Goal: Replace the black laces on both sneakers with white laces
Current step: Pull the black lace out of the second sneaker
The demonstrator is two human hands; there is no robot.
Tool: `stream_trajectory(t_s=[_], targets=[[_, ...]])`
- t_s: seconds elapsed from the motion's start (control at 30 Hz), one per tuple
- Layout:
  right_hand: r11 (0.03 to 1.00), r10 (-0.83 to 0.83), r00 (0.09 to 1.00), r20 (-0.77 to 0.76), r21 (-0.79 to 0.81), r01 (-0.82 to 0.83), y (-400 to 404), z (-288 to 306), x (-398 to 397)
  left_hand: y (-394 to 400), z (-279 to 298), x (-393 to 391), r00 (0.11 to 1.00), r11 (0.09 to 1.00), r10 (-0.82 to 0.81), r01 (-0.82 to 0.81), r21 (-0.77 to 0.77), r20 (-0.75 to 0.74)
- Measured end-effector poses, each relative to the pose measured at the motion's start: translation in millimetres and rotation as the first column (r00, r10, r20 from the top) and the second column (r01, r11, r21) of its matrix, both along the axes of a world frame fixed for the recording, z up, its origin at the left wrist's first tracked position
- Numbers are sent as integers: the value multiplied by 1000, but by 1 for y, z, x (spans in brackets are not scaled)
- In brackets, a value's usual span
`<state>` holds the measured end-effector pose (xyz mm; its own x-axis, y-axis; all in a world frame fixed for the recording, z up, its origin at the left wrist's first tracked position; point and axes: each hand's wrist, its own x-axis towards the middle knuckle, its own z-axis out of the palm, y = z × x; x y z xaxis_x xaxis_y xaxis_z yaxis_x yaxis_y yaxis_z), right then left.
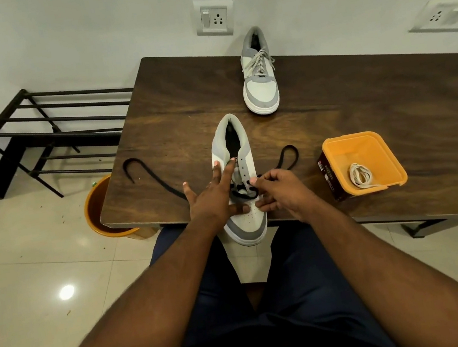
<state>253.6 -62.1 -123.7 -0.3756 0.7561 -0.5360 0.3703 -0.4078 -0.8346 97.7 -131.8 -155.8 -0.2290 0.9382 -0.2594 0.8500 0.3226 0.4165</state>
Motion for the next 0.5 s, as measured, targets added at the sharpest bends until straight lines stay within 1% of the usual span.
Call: stream_trajectory(t_s=[0.03,0.13,0.2,0.23,0.3,0.37,0.4,0.47,0.5], targets=[[999,1,999,50,36,-2,1,1,-5,0,1,1,1000,1000,1,-1,-6,1],[983,45,973,227,162,-83,3,-4,-18,-1,2,1,1000,1000,4,-4,-22,7],[978,44,959,281,186,-99,4,-9,-20,-1,2,1,1000,1000,3,-2,-27,15],[980,35,962,272,179,-86,4,-11,-19,0,2,1,1000,1000,2,-2,-30,16],[990,13,980,196,134,-40,1,-12,-16,1,1,0,1000,999,3,-2,-38,17],[999,-5,998,61,42,2,-3,-10,-8,1,0,-1,1000,999,-1,2,-37,18],[999,-27,999,-32,-38,26,-5,-8,-2,0,-1,-2,1000,1000,-3,4,-30,24],[971,-122,967,-225,-227,69,-8,-7,12,0,-3,-2,999,1000,0,1,-8,52],[955,-168,946,-277,-284,87,-9,-7,17,0,-4,-3,998,1000,2,-2,1,64]])
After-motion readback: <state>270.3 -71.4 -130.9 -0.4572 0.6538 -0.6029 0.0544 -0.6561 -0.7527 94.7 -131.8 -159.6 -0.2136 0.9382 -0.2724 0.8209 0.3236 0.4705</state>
